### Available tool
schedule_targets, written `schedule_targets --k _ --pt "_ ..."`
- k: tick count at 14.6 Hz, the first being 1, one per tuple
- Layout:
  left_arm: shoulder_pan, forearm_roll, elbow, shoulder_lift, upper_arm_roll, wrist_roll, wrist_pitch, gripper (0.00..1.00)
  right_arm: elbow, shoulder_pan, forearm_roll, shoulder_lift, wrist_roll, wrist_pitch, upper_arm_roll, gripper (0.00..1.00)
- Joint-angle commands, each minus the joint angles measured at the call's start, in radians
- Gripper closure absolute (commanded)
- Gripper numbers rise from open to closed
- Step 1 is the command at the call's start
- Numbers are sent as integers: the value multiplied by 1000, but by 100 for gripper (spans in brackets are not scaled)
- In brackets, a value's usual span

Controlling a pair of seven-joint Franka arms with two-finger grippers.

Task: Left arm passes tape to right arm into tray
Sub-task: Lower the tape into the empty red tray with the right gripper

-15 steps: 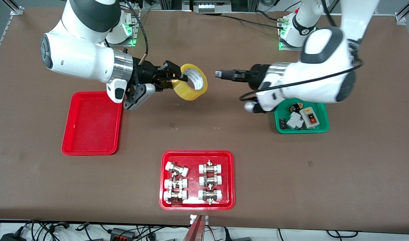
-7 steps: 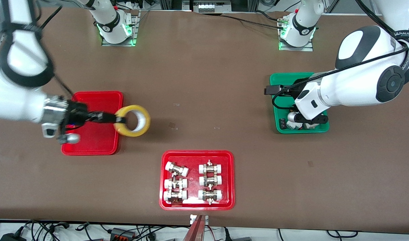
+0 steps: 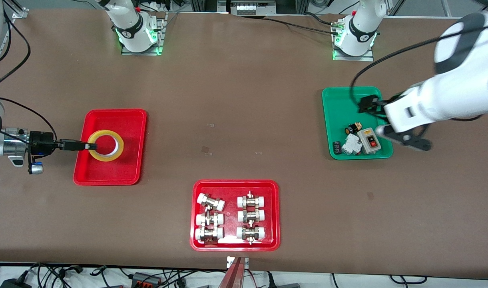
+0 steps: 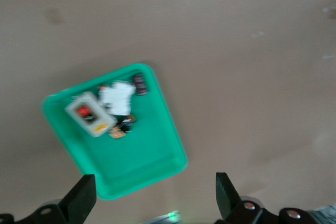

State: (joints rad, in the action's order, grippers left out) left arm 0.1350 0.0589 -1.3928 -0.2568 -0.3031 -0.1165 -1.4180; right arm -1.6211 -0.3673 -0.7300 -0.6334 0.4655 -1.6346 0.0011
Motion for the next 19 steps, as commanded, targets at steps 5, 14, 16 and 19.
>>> schedule_targets --k 5,14,16,19 --pt "-74 -77 -57 168 217 -65 -2 0 -5 -48 -5 -100 186 13 26 44" --pt "-138 -68 -333 393 236 84 -142 0 -42 24 109 -89 188 -120 26 0" --pt "-126 -59 -321 381 236 74 -147 0 -52 56 170 -62 188 -154 23 0" --pt "-101 -50 -308 360 234 77 -148 0 -49 99 360 23 138 -202 25 0"
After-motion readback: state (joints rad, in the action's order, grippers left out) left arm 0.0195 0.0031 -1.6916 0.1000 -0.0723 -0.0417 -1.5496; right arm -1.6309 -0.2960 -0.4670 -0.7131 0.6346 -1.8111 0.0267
